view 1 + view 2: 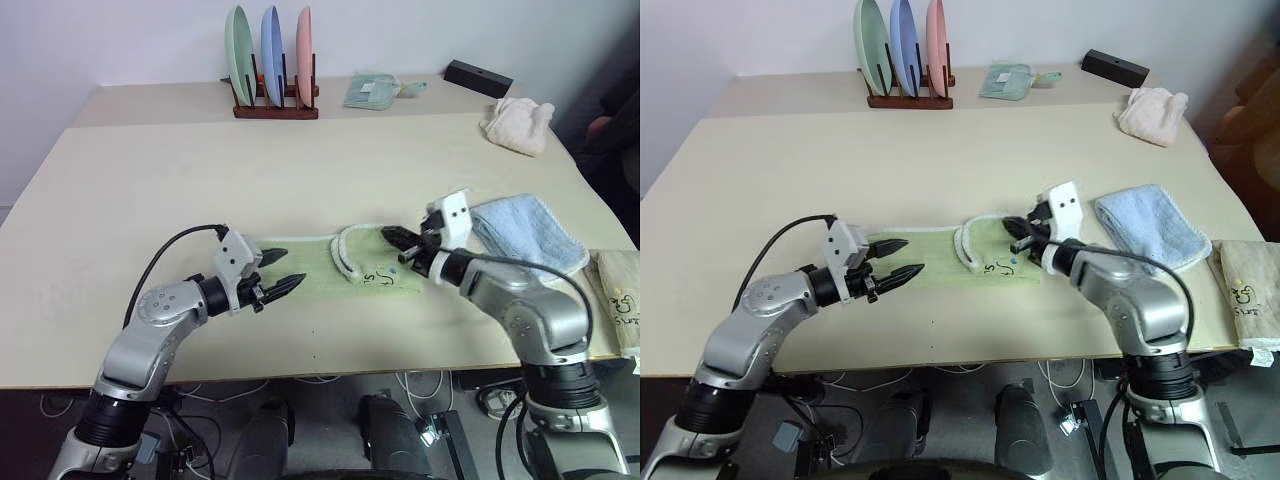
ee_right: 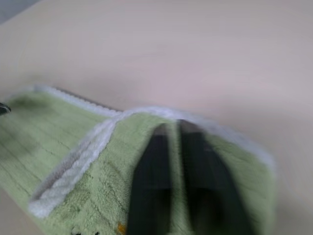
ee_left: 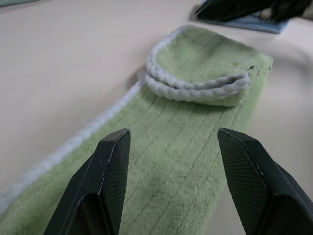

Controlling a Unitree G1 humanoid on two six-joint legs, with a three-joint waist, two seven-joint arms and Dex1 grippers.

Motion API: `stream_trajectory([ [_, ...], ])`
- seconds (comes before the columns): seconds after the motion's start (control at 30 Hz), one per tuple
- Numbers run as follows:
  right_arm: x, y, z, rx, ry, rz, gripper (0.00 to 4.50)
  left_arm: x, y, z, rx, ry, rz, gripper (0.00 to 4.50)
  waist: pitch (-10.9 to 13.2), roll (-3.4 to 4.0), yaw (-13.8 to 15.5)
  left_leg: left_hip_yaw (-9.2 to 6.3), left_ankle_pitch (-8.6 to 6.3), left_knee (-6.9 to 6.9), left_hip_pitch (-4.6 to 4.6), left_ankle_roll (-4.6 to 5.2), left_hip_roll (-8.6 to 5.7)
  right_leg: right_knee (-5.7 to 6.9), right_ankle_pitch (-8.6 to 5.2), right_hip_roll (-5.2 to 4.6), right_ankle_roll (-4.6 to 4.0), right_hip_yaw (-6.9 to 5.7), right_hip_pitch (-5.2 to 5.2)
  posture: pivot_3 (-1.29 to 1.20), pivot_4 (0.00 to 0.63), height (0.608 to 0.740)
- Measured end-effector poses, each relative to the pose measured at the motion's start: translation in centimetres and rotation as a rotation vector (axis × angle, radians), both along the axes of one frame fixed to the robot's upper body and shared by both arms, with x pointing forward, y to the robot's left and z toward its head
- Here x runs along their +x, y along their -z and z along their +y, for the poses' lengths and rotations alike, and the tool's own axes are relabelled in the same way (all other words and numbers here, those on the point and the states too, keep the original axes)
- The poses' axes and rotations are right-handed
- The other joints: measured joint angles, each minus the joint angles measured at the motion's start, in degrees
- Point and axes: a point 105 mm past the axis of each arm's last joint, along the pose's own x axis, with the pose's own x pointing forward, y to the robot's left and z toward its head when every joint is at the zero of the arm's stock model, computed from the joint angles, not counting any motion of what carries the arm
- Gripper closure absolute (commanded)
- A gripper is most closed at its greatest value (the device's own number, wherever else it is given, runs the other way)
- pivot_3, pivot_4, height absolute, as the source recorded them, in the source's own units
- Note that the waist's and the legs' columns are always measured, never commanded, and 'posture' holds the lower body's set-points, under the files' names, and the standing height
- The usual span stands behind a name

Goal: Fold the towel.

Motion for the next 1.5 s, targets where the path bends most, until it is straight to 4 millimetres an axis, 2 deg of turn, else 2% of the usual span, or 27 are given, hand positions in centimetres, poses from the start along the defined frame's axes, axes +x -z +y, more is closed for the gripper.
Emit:
stream_trajectory([
  [0.13, -0.8, 4.8, 1.2, -0.104, -0.06, 0.057, 4.46, 0.1, 0.1, 0.2, -0.001, -0.021, 0.005, 1.62, 0.0, 0.0, 0.0, 0.0, 0.0, 0.04, 0.0, 0.0, -0.01, -0.01, 0.0, -0.01, -0.01, 0.02, 0.02, 0.0, 0.15, 0.74],
  [0.23, -0.7, 4.9, 1.4, -0.167, -0.08, -0.005, 4.46, -0.2, 0.3, 0.5, 0.002, -0.033, 0.018, 1.62, -0.06, -0.08, -0.13, 0.01, 0.0, 0.04, 0.08, 0.0, 0.01, -0.01, 0.0, 0.0, -0.03, 0.01, 0.09, 0.0, 0.15, 0.74],
  [0.33, -0.6, 4.6, 1.3, -0.201, -0.093, -0.046, 4.46, -1.1, 0.9, 1.6, 0.009, -0.071, 0.051, 1.62, -0.06, -0.06, -0.09, 0.0, 0.0, 0.01, 0.08, -0.01, 0.01, -0.01, 0.0, 0.0, -0.02, 0.01, 0.08, 0.0, 0.15, 0.74],
  [0.43, -1.0, 3.7, 1.0, -0.221, -0.14, -0.07, 3.62, -2.1, 1.2, 3.4, -0.034, -0.147, 0.118, 1.62, -0.02, -0.04, 0.03, 0.0, 0.0, 0.06, 0.01, -0.01, 0.0, -0.04, -0.01, -0.01, -0.04, 0.02, 0.07, 0.0, 0.15, 0.74],
  [0.53, -1.7, 1.0, 0.9, -0.243, -0.233, -0.136, 2.18, -3.9, 1.5, 4.9, -0.114, -0.208, 0.228, 0.76, 0.01, -0.05, 0.04, -0.01, -0.01, 0.03, 0.01, 0.0, 0.01, -0.1, -0.01, -0.02, -0.04, 0.01, 0.08, 0.0, 0.15, 0.74],
  [0.57, -1.9, -0.1, 1.1, -0.252, -0.266, -0.168, 1.62, -4.5, 1.6, 5.2, -0.142, -0.223, 0.264, 0.25, 0.01, -0.05, -0.02, -0.01, -0.01, 0.03, 0.02, 0.0, 0.02, -0.1, -0.03, -0.02, -0.07, 0.01, 0.08, 0.0, 0.15, 0.74],
  [0.6, -2.1, -1.2, 1.5, -0.254, -0.297, -0.205, 1.12, -5.3, 1.6, 5.4, -0.174, -0.24, 0.299, 0.0, 0.0, -0.06, -0.11, -0.01, -0.01, 0.02, 0.03, 0.0, 0.05, -0.1, -0.08, -0.01, -0.16, 0.0, 0.08, 0.0, 0.15, 0.74],
  [0.67, -2.0, -2.5, 1.9, -0.253, -0.319, -0.248, 0.11, -6.1, 1.7, 5.8, -0.243, -0.295, 0.345, 0.0, 0.0, -0.05, -0.02, -0.01, -0.01, 0.03, 0.05, 0.0, 0.06, -0.1, -0.12, -0.01, -0.22, 0.0, 0.09, 0.0, 0.15, 0.74],
  [0.8, -1.9, -3.6, 2.4, -0.233, -0.334, -0.284, 0.05, -6.6, 2.9, 7.3, -0.406, -0.489, 0.47, 0.0, -0.01, -0.1, 0.35, -0.02, -0.01, 0.08, 0.02, 0.0, 0.04, -0.12, -0.11, -0.02, -0.23, -0.01, 0.12, 0.0, 0.15, 0.74],
  [0.93, -1.9, -3.3, 2.6, -0.259, -0.355, -0.303, 0.05, -6.7, 3.8, 7.7, -0.551, -0.632, 0.553, 0.0, -0.02, -0.12, 0.45, -0.02, -0.02, 0.09, 0.03, -0.01, 0.02, -0.15, -0.1, -0.03, -0.25, -0.02, 0.15, 0.0, 0.15, 0.74],
  [1.07, -2.0, -2.2, 3.0, -0.291, -0.379, -0.296, 0.05, -4.9, 3.6, 7.4, -0.688, -0.733, 0.593, 0.0, -0.08, -0.04, 0.63, -0.02, -0.01, 0.13, 0.11, -0.02, 0.01, -0.13, -0.05, -0.03, -0.34, -0.02, 0.23, 0.0, 0.15, 0.74],
  [1.3, -2.6, -1.6, 4.2, -0.268, -0.407, -0.298, 0.05, -1.9, 3.6, 6.3, -0.715, -0.779, 0.642, 0.0, -0.23, 0.18, 0.82, -0.02, -0.01, 0.14, 0.14, -0.02, -0.04, -0.16, -0.04, -0.03, -0.36, -0.01, 0.3, 0.0, 0.15, 0.74],
  [1.33, -2.8, -1.5, 4.3, -0.268, -0.412, -0.296, 0.0, -1.5, 3.5, 6.1, -0.717, -0.776, 0.641, 0.52, -0.24, 0.19, 0.95, -0.02, -0.01, 0.15, 0.14, -0.02, -0.05, -0.16, -0.04, -0.04, -0.36, 0.0, 0.3, 0.0, 0.15, 0.74],
  [1.37, -3.0, -1.4, 4.4, -0.269, -0.418, -0.295, 0.0, -1.2, 3.4, 6.1, -0.718, -0.776, 0.639, 0.82, -0.25, 0.21, 1.14, -0.02, -0.01, 0.14, 0.14, -0.02, -0.06, -0.17, -0.04, -0.04, -0.36, 0.0, 0.3, 0.0, 0.15, 0.74],
  [1.5, -4.0, -0.7, 5.0, -0.281, -0.447, -0.289, 0.0, -0.4, 4.0, 6.3, -0.709, -0.802, 0.646, 2.84, -0.25, 0.21, 1.7, -0.02, -0.01, 0.15, 0.11, -0.02, -0.06, -0.23, -0.05, -0.04, -0.37, 0.0, 0.3, 0.0, 0.15, 0.74],
])
